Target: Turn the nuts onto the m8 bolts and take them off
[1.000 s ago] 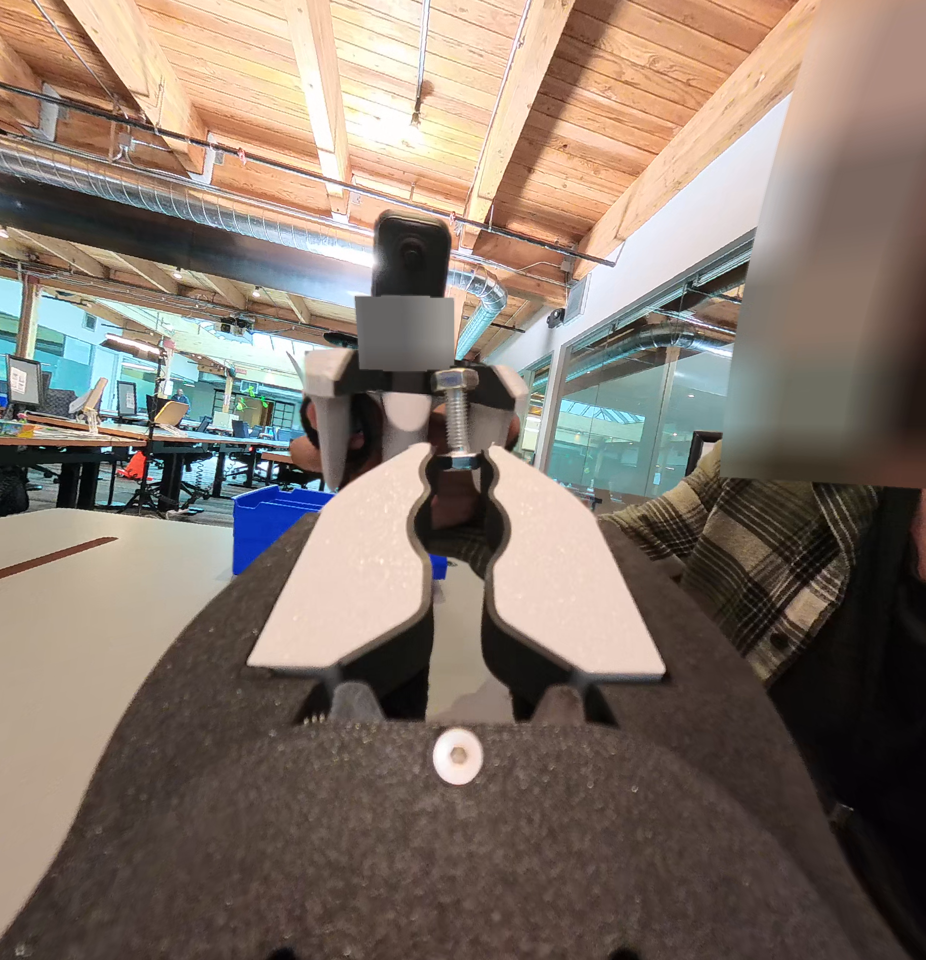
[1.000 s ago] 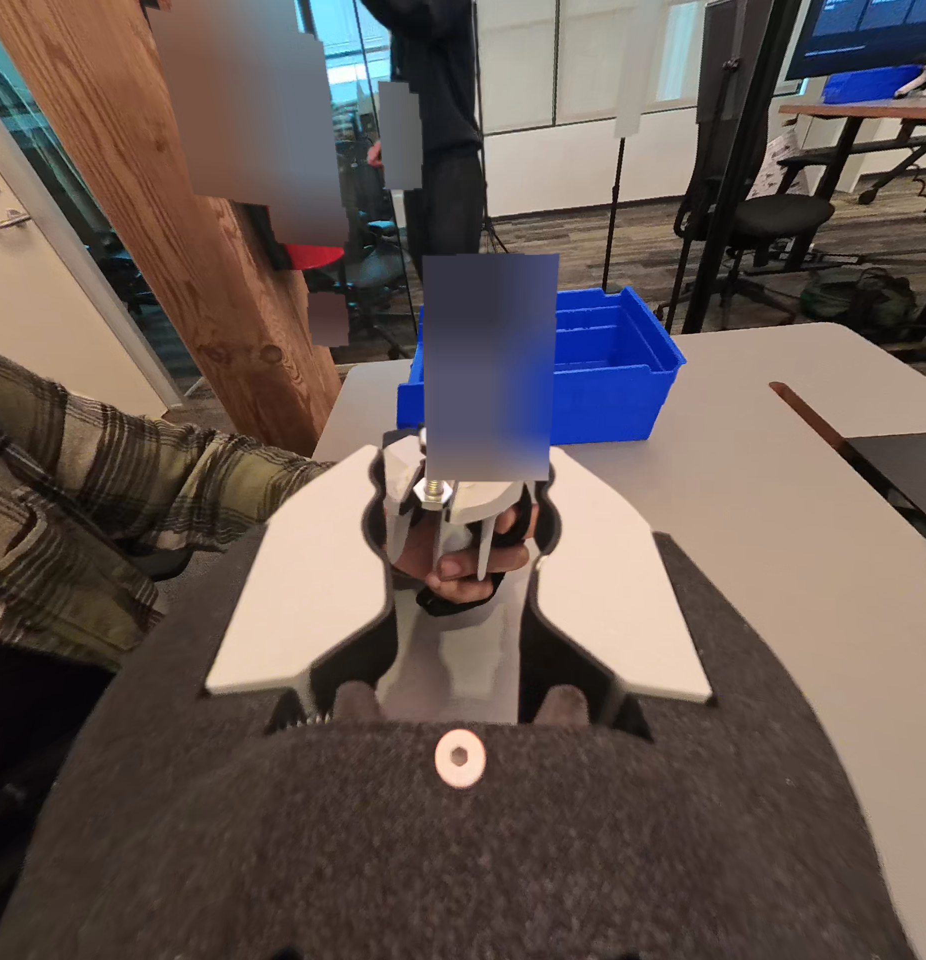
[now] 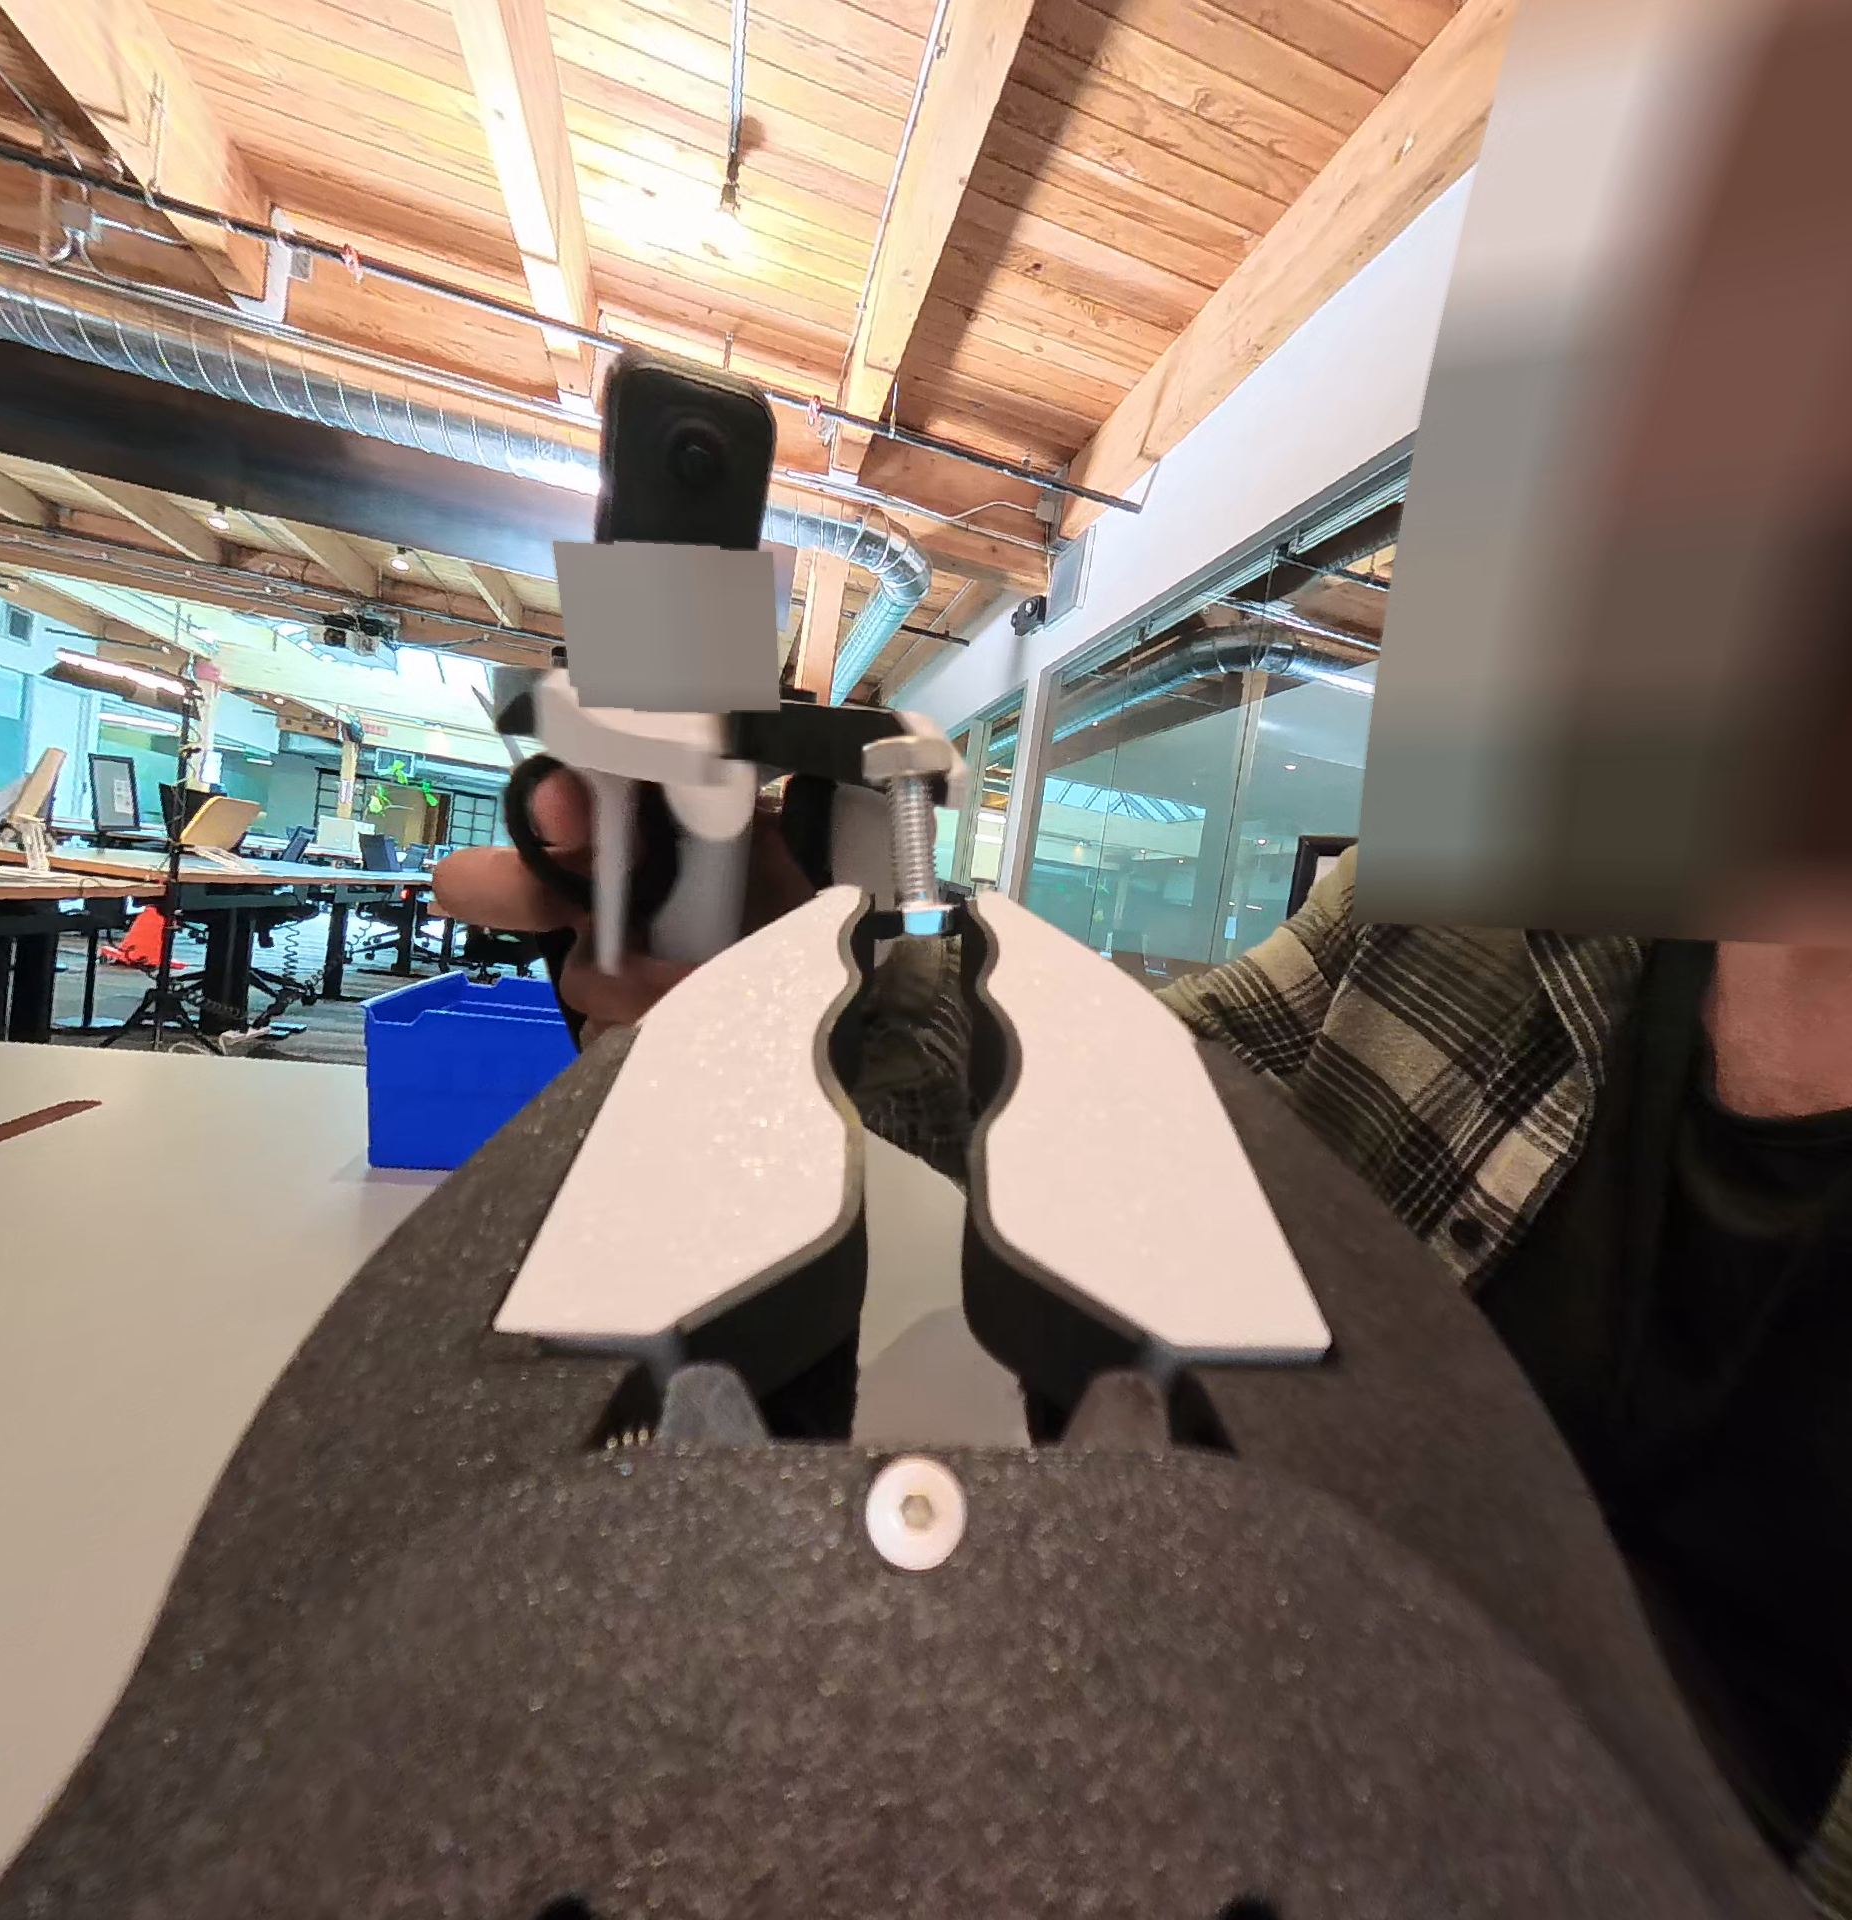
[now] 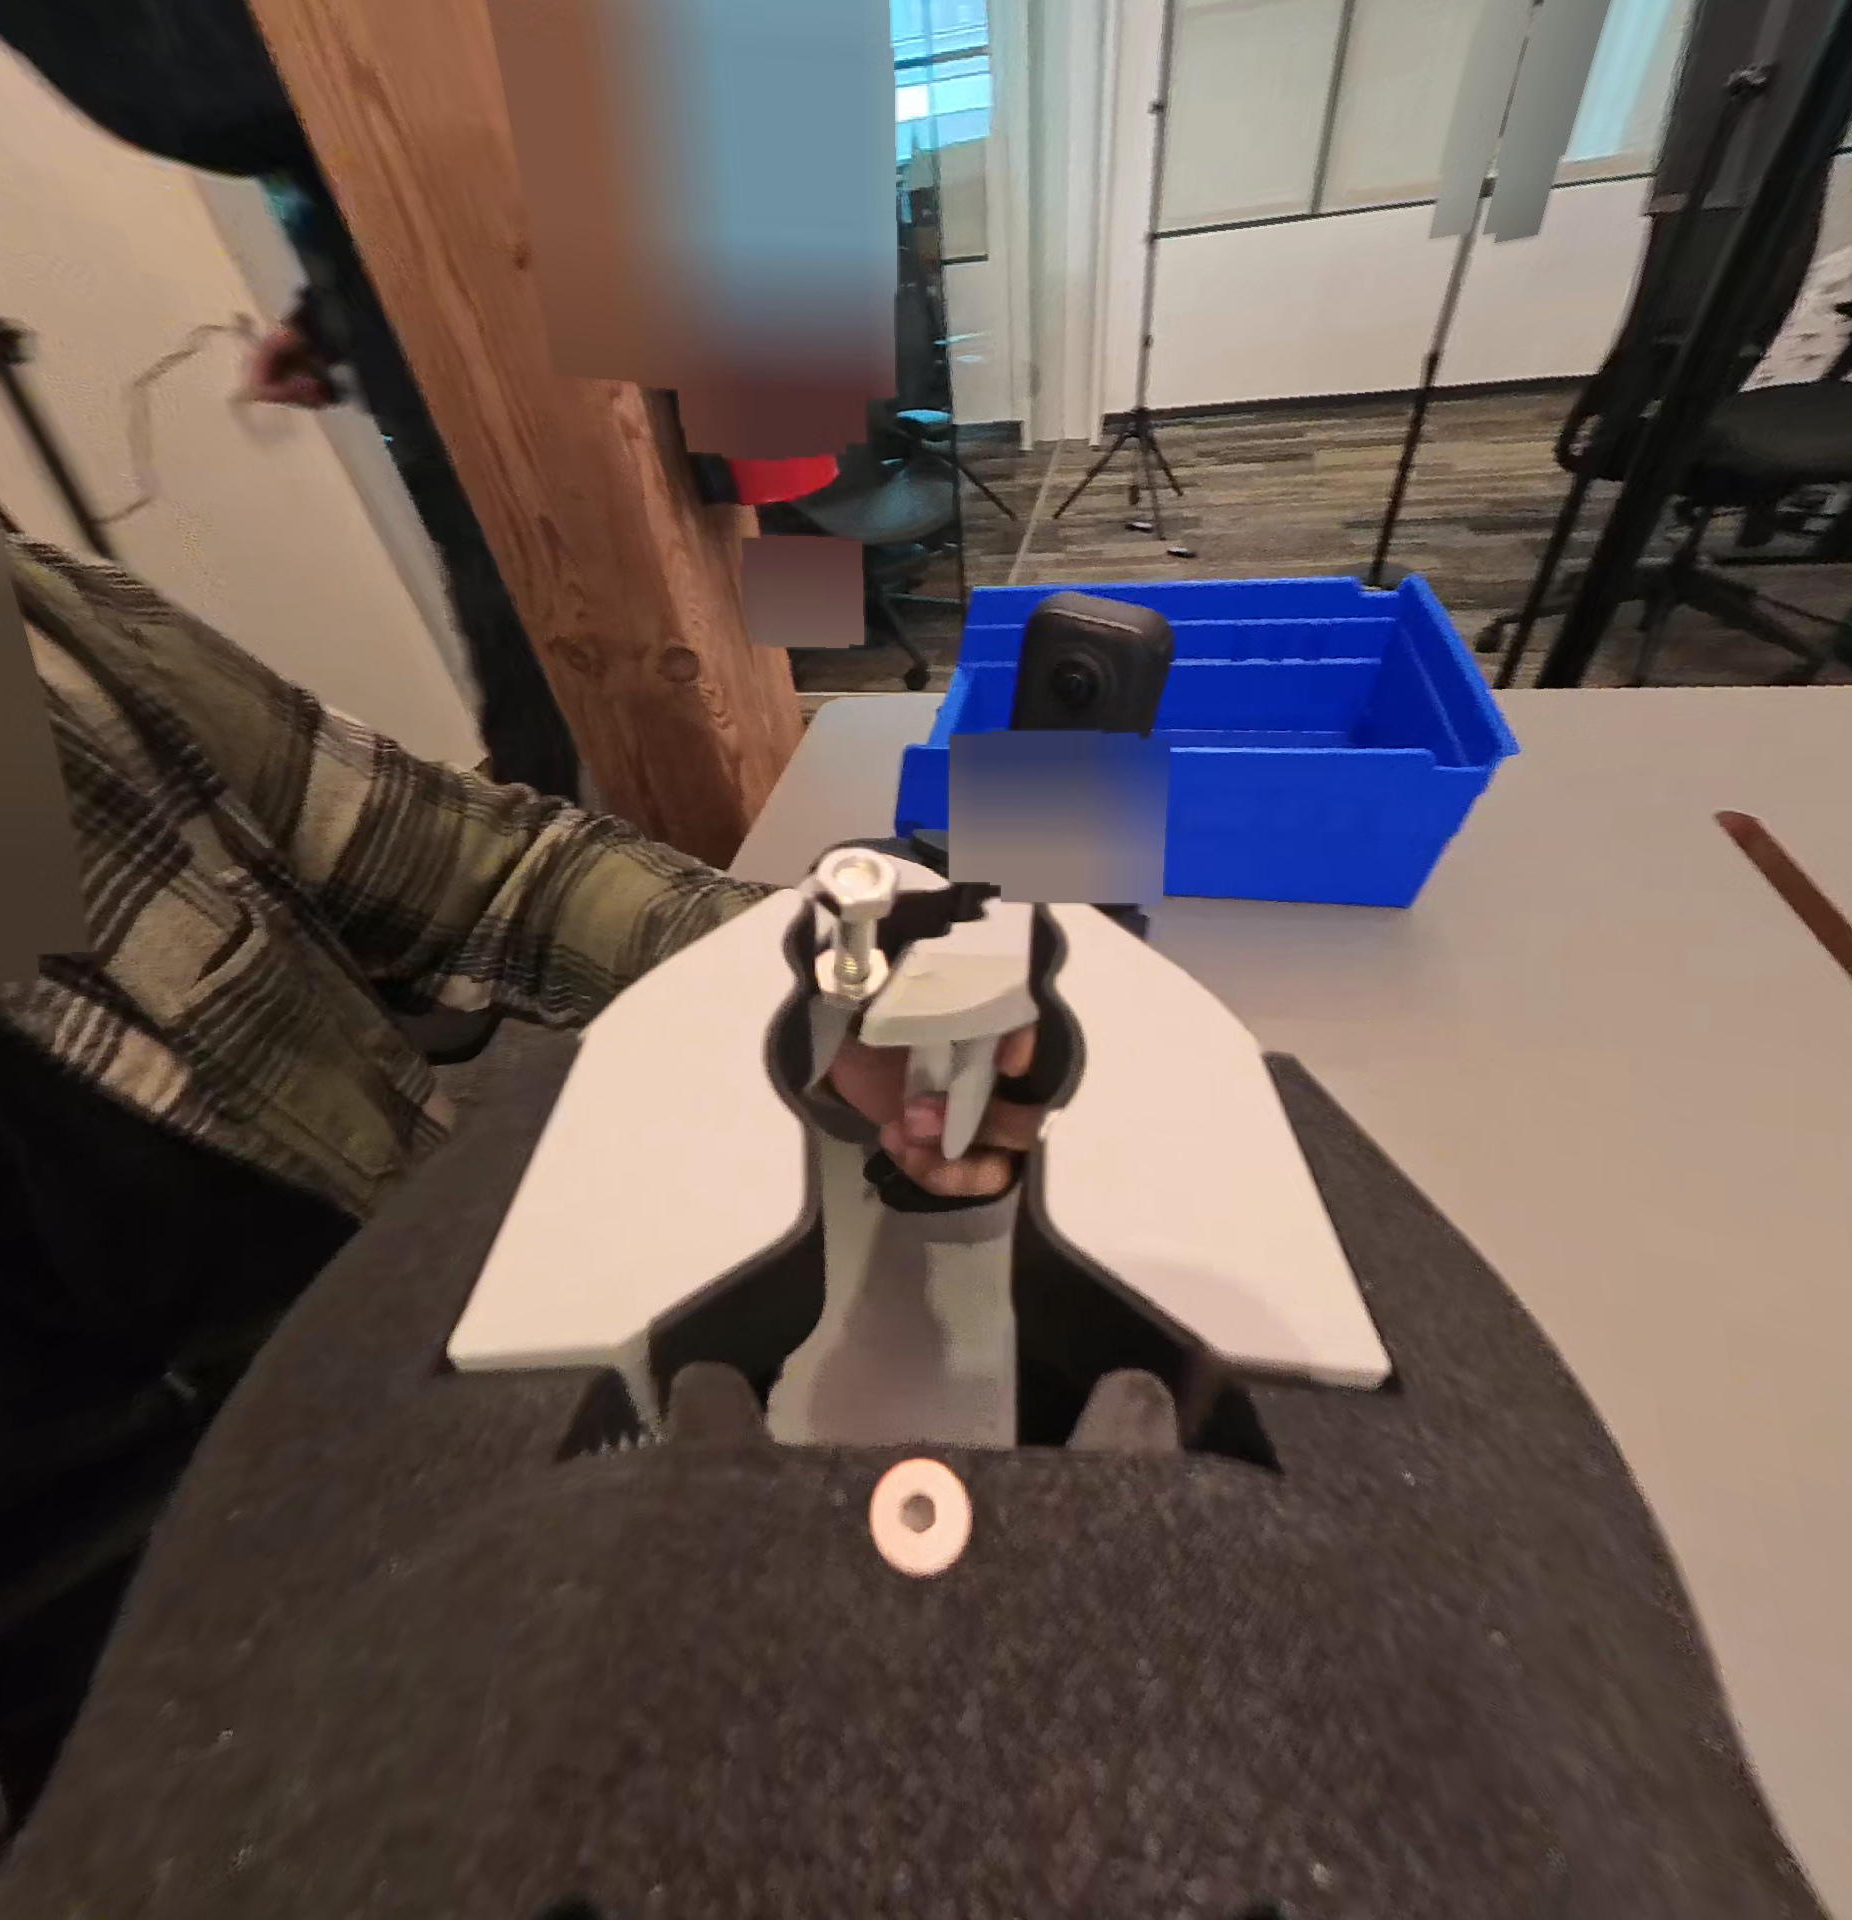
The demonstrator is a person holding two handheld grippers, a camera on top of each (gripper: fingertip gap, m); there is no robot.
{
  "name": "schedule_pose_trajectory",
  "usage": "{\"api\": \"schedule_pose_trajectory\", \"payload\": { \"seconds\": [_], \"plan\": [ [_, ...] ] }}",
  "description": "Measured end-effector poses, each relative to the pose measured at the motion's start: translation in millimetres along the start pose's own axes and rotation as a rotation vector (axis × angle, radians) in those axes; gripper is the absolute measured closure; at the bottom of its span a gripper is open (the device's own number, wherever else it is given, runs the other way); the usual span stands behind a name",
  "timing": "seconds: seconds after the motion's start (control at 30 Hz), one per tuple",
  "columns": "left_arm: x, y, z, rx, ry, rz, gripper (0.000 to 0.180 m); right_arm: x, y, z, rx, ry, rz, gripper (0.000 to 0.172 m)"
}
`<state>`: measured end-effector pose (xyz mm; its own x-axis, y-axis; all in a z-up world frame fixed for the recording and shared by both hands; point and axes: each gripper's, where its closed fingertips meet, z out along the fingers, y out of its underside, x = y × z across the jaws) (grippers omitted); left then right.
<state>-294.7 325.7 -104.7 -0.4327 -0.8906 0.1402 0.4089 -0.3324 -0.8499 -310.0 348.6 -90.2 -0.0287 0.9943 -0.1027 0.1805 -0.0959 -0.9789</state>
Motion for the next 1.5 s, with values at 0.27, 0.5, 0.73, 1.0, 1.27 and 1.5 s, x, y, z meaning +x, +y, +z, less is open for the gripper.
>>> {"api": "schedule_pose_trajectory", "payload": {
  "seconds": [0.27,0.5,0.73,1.0,1.27,1.5],
  "plan": [
    [-1.1,-0.2,-0.4,0.003,-0.006,0.002,0.165,8.9,-6.8,-10.5,0.029,0.084,0.008,0.116],
    [-0.3,-1.1,-0.6,0.007,-0.004,0.004,0.165,16.3,-7.6,-6.7,0.025,0.130,0.001,0.112],
    [0.4,-2.0,-0.3,0.008,-0.003,0.004,0.165,9.8,-12.1,-8.6,0.060,0.109,-0.001,0.111],
    [0.7,-3.6,-1.1,0.012,-0.006,0.011,0.165,18.0,-7.1,-9.7,0.036,0.152,-0.001,0.113],
    [1.4,-2.3,-0.3,0.008,-0.003,0.010,0.165,11.9,-6.3,0.4,0.014,0.137,-0.023,0.110],
    [1.0,-3.6,-0.9,0.012,-0.008,0.012,0.165,12.2,-6.8,-7.5,0.033,0.143,0.003,0.108]
  ]
}}
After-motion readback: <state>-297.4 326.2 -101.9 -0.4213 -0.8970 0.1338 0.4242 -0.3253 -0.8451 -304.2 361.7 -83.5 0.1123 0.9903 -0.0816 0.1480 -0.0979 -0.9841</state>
